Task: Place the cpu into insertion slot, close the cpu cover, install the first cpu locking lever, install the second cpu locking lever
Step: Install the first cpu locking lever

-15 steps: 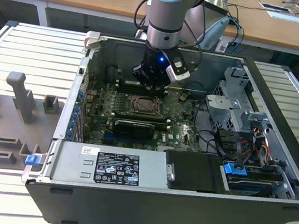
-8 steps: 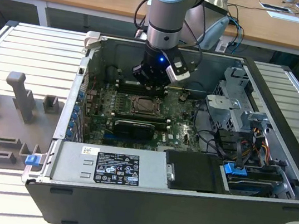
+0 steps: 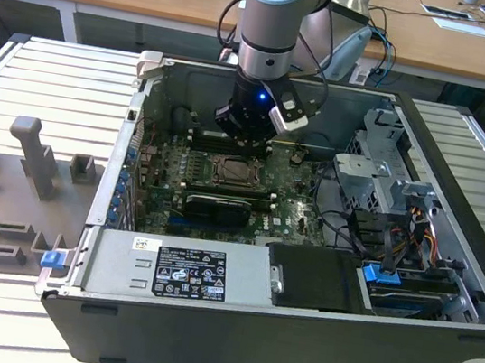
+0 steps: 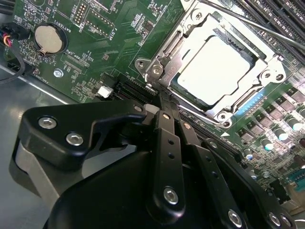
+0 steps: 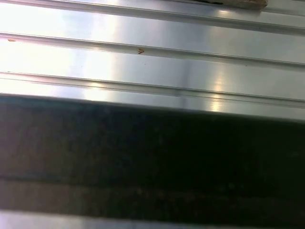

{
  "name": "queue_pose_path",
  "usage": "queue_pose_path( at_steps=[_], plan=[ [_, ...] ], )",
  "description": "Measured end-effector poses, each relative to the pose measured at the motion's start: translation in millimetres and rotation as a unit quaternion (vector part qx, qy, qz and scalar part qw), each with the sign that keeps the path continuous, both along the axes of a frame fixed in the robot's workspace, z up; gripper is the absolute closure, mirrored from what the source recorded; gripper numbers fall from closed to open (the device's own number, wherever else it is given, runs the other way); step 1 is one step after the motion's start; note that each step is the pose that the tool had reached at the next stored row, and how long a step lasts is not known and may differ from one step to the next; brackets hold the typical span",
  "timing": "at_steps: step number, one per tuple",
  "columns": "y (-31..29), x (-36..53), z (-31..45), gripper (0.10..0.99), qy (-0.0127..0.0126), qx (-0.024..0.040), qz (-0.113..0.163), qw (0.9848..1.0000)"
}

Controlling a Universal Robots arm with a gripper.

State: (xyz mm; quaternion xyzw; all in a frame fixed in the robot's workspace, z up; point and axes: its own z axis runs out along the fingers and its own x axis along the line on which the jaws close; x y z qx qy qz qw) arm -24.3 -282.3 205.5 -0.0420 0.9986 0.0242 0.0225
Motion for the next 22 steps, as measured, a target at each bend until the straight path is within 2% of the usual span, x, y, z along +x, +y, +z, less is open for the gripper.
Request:
queue_pose_path(
  at_steps=[6, 17, 22],
  plan=[
    [0.0, 0.0, -1.2, 0.98, 0.0001, -0.0089, 0.0, 1.0],
    [0.4, 0.1, -5.0, 0.98, 0.0001, -0.0116, 0.0, 0.9999],
    [0.7, 0.4, -3.2, 0.98, -0.0005, -0.0108, 0.001, 0.9999]
  ],
)
